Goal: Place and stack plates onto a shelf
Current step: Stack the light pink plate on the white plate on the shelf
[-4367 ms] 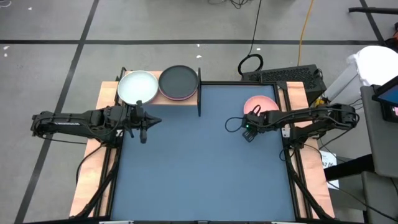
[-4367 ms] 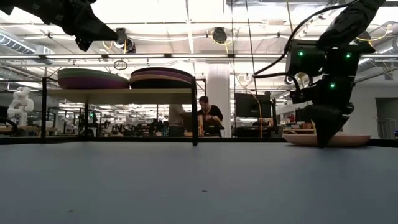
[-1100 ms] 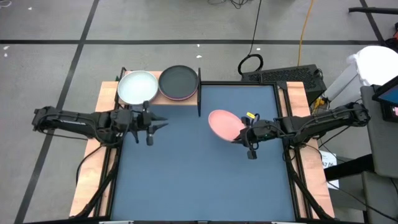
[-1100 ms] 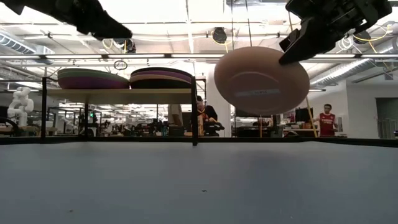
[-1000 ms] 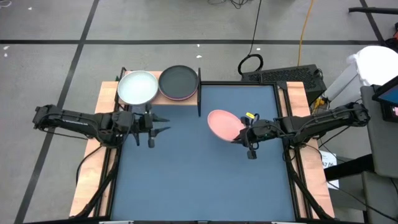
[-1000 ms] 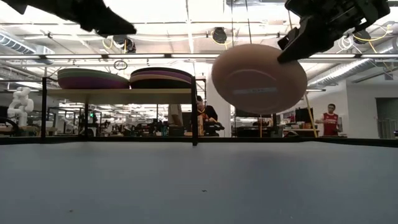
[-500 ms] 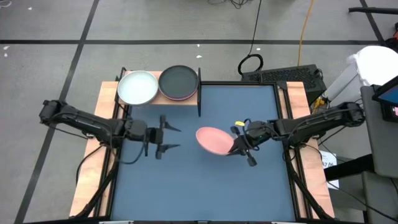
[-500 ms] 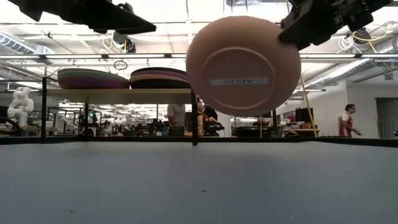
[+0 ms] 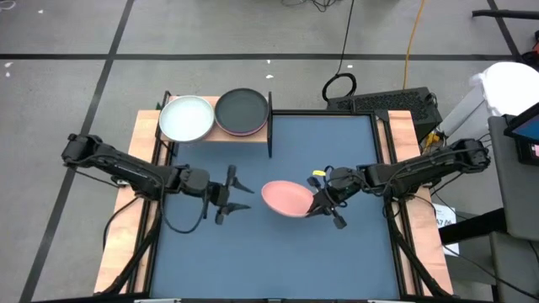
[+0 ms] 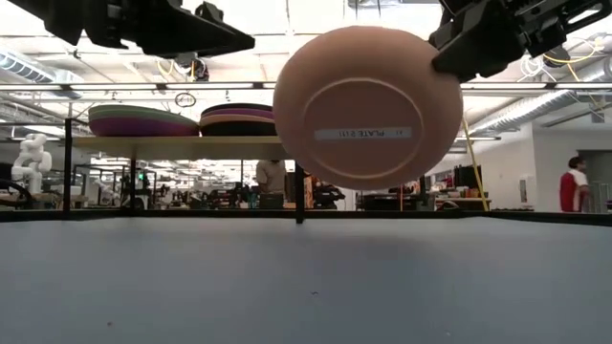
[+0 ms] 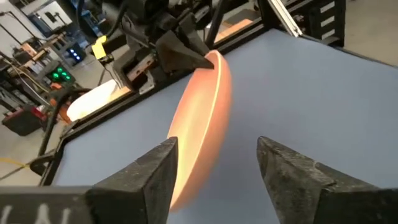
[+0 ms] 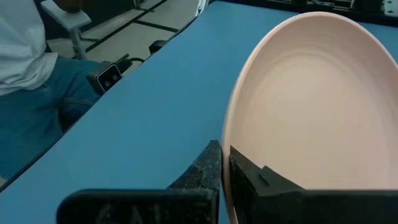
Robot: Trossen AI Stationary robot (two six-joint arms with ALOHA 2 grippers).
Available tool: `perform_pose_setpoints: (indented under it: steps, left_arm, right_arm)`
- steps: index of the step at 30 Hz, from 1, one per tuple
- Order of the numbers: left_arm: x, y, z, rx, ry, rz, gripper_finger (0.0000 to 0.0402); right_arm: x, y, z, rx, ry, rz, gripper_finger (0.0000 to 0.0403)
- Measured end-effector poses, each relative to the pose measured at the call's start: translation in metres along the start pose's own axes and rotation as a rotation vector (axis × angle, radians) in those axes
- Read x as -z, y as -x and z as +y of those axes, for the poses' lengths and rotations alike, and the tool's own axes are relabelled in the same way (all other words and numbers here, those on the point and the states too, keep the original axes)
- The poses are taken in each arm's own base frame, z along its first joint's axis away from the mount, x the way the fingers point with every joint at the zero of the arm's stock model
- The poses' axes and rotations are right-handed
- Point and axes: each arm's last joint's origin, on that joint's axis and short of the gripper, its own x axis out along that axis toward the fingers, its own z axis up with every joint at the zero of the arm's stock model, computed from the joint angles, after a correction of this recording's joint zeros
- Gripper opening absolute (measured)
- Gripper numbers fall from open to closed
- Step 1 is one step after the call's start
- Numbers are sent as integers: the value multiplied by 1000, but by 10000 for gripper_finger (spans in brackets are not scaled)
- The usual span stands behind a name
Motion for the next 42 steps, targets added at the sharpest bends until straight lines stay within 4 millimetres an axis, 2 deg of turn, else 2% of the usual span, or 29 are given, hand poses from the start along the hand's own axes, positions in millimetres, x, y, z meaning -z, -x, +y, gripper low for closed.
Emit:
perform_pose_setpoints:
  steps: [10,15,23,36,42]
  left_arm:
    - [9,-18,1,-56,22,8,212]
    - [11,-29,2,6,66,112,212]
    - [11,-46,2,15,-8,142,211]
    - [14,-47,0,54,-58,157,209]
    - [14,-47,0,59,-66,151,163]
  right_arm:
    - [0,0,0,0,14,1,5]
    - [0,0,0,0,15,0,6]
    - [0,0,1,-48,16,-7,5]
    - [-1,0,1,-50,19,-18,3]
    - [-1,0,1,-51,20,-18,3]
